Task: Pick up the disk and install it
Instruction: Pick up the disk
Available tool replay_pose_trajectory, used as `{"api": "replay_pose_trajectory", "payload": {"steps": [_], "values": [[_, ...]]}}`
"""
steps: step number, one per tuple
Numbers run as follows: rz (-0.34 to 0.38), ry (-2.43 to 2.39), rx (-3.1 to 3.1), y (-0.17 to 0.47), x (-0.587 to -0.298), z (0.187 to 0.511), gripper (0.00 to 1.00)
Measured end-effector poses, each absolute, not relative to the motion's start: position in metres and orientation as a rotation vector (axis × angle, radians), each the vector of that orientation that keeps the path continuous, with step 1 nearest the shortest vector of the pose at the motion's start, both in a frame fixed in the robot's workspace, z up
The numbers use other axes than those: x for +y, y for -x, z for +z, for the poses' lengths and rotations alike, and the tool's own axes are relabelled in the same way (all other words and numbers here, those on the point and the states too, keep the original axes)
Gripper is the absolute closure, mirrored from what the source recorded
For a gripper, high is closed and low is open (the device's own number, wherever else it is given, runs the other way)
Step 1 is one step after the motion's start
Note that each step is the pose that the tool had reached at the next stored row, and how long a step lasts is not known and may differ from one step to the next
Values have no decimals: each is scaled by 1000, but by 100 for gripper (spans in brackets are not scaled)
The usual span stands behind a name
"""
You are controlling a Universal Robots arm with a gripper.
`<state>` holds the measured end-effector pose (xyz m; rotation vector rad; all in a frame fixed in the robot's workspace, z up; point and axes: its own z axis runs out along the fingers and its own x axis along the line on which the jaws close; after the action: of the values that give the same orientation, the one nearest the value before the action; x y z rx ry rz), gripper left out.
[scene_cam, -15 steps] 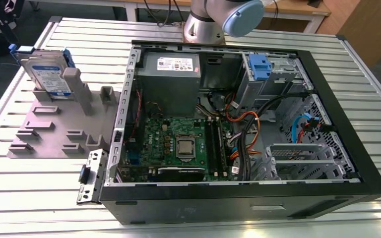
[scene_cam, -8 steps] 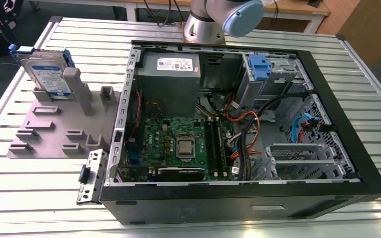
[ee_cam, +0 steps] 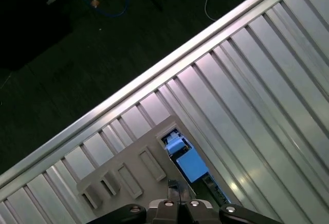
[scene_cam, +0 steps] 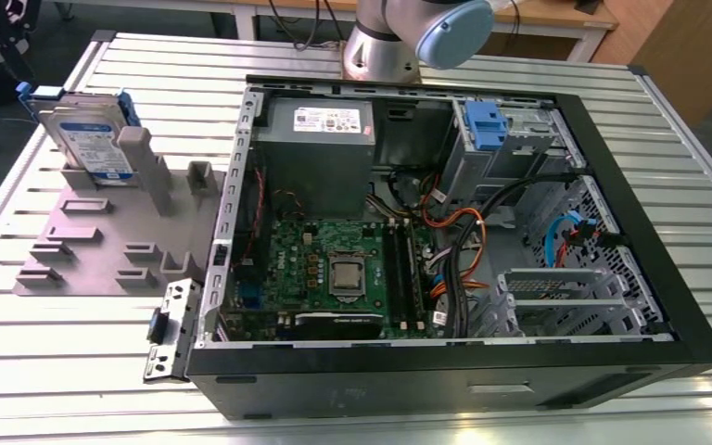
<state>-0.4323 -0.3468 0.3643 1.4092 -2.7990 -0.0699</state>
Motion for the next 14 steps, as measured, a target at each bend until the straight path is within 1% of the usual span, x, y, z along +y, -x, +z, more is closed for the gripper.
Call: {"api": "replay_pose_trajectory", "payload": {"steps": [14], "values": [[-70, -1501, -2749, 432, -347, 364, 89]]}}
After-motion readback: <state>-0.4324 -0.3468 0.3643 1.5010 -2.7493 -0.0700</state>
